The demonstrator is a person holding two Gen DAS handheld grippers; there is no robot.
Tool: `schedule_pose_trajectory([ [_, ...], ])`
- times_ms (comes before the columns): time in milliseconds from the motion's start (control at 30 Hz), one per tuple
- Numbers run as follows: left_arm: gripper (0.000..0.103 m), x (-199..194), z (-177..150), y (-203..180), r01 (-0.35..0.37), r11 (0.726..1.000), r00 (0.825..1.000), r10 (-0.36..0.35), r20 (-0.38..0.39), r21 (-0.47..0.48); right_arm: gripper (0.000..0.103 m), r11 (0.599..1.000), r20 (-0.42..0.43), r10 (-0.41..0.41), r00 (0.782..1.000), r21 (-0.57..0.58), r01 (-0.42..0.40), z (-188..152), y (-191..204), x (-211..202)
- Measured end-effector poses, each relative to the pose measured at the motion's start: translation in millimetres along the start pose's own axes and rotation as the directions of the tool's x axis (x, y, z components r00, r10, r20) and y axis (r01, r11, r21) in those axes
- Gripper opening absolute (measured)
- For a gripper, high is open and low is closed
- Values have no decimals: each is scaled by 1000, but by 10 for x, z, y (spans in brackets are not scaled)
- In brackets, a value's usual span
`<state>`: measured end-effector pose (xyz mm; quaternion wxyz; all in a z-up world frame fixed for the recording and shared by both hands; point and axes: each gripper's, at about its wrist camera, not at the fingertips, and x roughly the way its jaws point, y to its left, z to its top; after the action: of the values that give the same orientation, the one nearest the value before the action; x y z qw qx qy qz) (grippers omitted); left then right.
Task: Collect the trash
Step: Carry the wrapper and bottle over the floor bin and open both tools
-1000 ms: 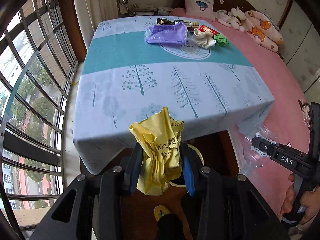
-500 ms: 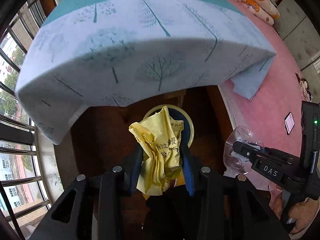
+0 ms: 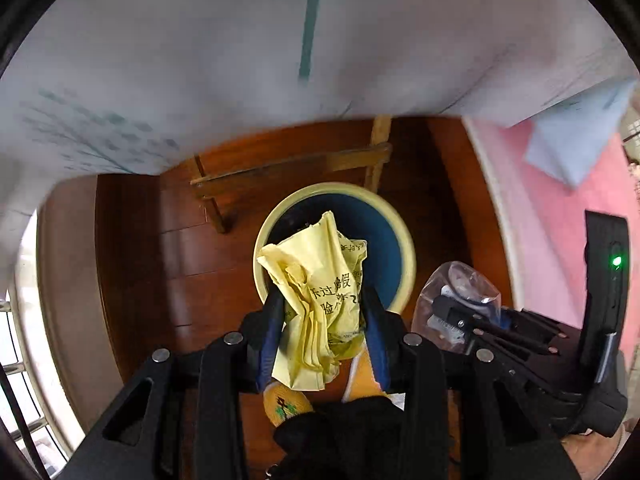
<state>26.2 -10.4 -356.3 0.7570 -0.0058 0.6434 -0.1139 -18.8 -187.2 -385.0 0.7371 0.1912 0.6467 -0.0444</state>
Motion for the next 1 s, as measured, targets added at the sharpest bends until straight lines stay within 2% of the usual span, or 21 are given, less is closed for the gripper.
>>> schedule_pose_trajectory([
  [267,42,756,28,-39,-29,999,1000,29,-10,16,26,999,-7,-35,999,-40,34,193,-154,648],
  [400,53,872,67,-84,-47,999,999,47,-9,27,28,999,-35,-27,999,-44,25,281,-174,828],
  [467,64,882,72,-95,-52,998,999,52,-12,29,34,999,-48,-25,999,-37,23,300,-185,870],
  [500,76,868,78,-83,-55,998,998,55,-17,29,45,999,-42,-26,999,-35,25,300,-189,866],
  [533,83,866,74,-84,-62,998,998,62,-17,28,53,999,-32,-24,999,-36,23,308,-199,859],
  [633,84,847,94,-37,-83,996,996,84,-12,22,55,998,-9,-27,1000,-54,26,303,-185,819],
  [800,85,716,116,30,-108,994,994,108,-5,-19,55,998,-21,-32,999,-63,31,272,-176,685],
  [1000,85,343,128,3,-123,991,992,125,34,-51,55,999,-10,-12,1000,-41,12,269,-129,342],
])
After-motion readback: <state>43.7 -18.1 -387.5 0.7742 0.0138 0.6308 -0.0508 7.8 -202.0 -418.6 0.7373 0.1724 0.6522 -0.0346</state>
